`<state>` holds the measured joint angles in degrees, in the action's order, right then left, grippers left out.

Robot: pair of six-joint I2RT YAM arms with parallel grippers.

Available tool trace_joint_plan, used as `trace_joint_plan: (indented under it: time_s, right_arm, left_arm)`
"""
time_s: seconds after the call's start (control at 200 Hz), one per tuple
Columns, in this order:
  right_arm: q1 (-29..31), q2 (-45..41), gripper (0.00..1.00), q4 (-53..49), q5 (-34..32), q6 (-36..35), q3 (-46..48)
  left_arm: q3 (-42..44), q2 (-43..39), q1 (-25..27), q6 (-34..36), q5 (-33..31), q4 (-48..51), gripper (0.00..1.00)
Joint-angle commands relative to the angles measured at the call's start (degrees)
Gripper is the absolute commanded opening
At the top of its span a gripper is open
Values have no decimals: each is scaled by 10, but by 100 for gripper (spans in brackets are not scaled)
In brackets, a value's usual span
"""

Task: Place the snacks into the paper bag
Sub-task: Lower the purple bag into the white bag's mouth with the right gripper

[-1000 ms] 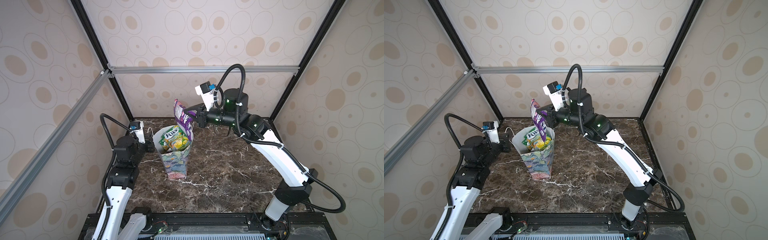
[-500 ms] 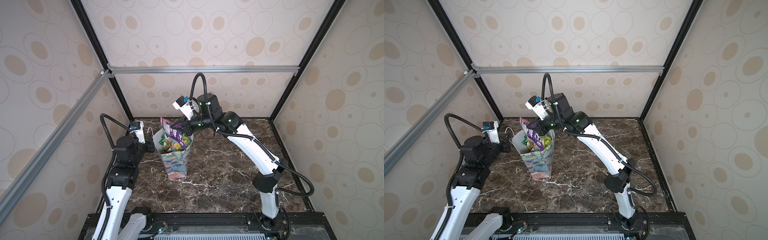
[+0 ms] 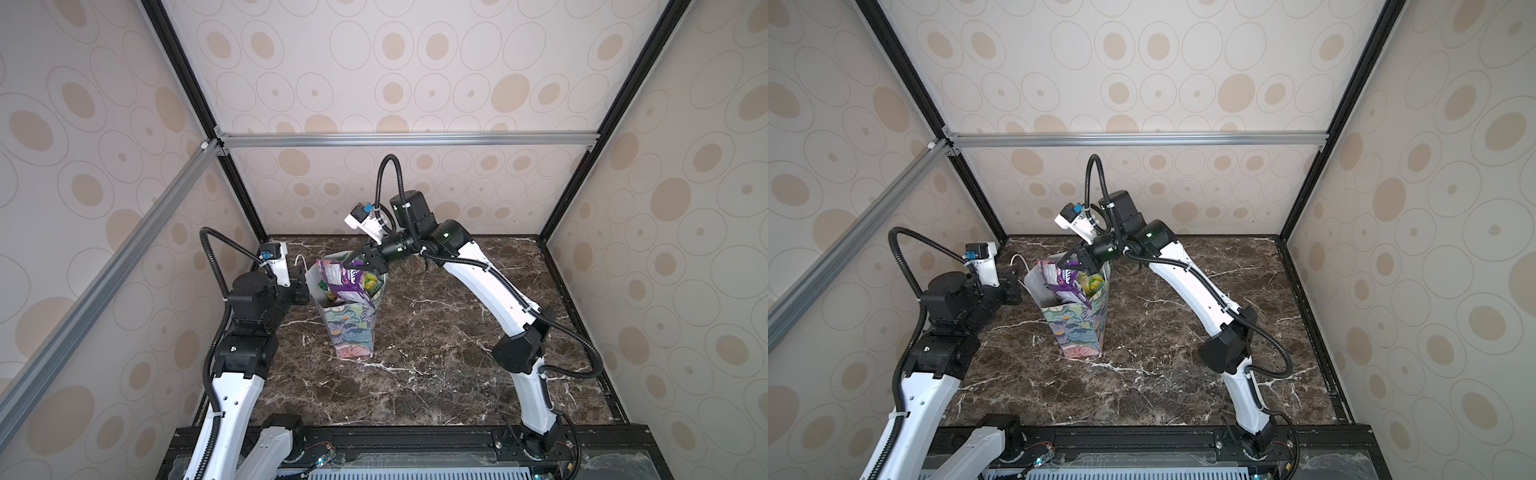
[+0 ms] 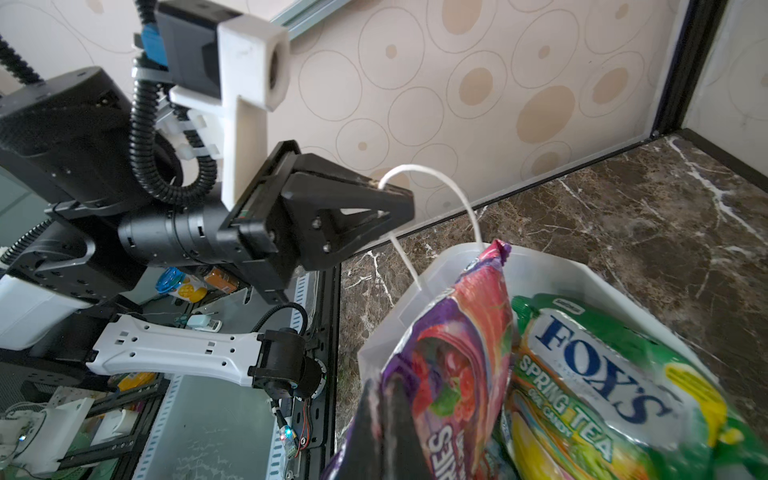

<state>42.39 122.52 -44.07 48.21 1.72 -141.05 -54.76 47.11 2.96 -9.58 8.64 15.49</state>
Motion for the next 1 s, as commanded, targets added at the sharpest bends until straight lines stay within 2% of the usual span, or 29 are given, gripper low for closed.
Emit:
trace_joint_plan:
  time_s: [0.0,0.175,0.355,0.6,0.68,0.755,0.82,0.85,0.88,0.925,0.995]
  right_arm:
    - [-12,22,0,23,-3,-8,-5]
    - [-7,59,0,6,-6,7,-85]
    - [33,53,0,15,-80,-33,-76]
    - [57,40,0,17,-83,-41,-79]
    - [61,29,0,-4,-128,-62,-77]
    - [64,15,0,-23,-199,-85,-65]
    - [64,0,4,-32,-265,-103,-42]
    - [64,-8,9,-32,-292,-110,-28]
    - [63,-13,17,-33,-323,-117,-17]
    - [64,-18,34,-34,-367,-124,-5]
    - [64,-20,49,-42,-413,-135,-2]
  left_arm:
    - [-10,-12,-2,5,-2,-30,6]
    - [-9,-9,-2,5,-4,-29,6]
    - [-10,-7,-2,5,-3,-29,6]
    - [-10,-5,-2,5,-5,-29,6]
    - [-10,-6,-2,5,-6,-28,6]
    - [-10,-7,-2,7,-7,-28,6]
    - [-9,-8,-2,6,-7,-29,6]
    - [-9,-8,-2,6,-7,-29,6]
    - [-9,-8,-2,6,-6,-29,6]
    - [-9,-7,-2,5,-5,-29,6]
    - [-10,-6,-2,6,-4,-29,6]
